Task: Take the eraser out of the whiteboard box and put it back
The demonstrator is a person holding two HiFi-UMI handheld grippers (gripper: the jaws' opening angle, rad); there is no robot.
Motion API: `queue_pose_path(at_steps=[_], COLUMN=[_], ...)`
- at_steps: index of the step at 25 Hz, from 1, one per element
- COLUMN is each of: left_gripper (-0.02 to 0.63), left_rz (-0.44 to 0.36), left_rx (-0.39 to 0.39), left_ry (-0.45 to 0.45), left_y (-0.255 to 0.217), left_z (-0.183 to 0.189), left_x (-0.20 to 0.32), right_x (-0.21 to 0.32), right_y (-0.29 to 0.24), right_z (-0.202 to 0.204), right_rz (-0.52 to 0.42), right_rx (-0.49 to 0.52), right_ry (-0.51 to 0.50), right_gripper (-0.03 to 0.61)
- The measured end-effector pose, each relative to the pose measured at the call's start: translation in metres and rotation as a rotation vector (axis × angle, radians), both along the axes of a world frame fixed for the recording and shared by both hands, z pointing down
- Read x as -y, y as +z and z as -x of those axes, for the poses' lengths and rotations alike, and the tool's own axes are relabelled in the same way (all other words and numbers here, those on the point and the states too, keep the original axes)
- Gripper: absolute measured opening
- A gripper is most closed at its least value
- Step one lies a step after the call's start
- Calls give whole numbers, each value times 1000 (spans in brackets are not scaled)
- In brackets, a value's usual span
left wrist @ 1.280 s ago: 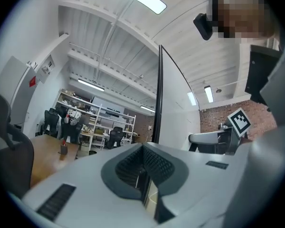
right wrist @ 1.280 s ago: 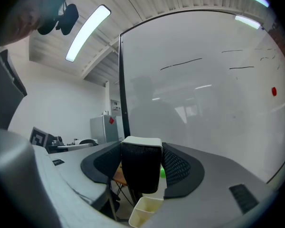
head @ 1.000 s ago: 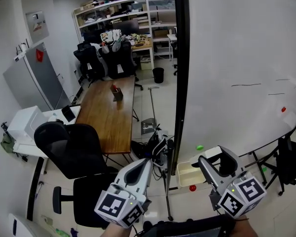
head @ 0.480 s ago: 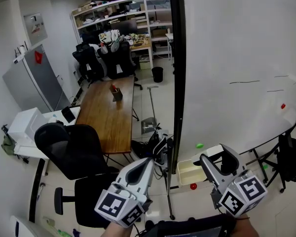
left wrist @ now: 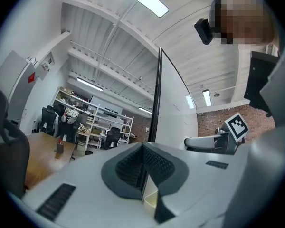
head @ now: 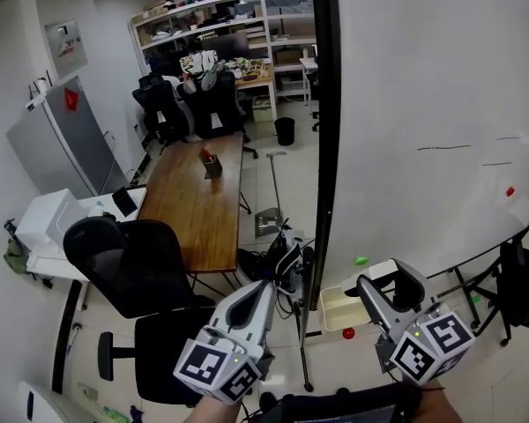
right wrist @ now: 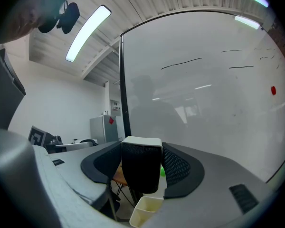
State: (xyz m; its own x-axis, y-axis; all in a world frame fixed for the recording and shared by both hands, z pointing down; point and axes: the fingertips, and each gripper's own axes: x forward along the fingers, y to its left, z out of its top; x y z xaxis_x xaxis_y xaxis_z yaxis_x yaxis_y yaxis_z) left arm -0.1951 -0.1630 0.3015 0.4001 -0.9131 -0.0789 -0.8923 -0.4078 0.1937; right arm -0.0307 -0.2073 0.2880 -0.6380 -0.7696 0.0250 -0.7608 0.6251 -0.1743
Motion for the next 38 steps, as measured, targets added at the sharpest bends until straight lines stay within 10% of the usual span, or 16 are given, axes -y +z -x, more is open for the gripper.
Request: queue_pose_path(at_steps=[38], left_gripper=[23], left_rz=[291], left_rx=[48], left_ry=[-24], left_y=[156], left_z=[-5], left_x=[79], right_x=[76], right_y=[173], right_z=[25], right_rz=[244], right_rx=[-143], right_ry=[0], right_gripper=[290])
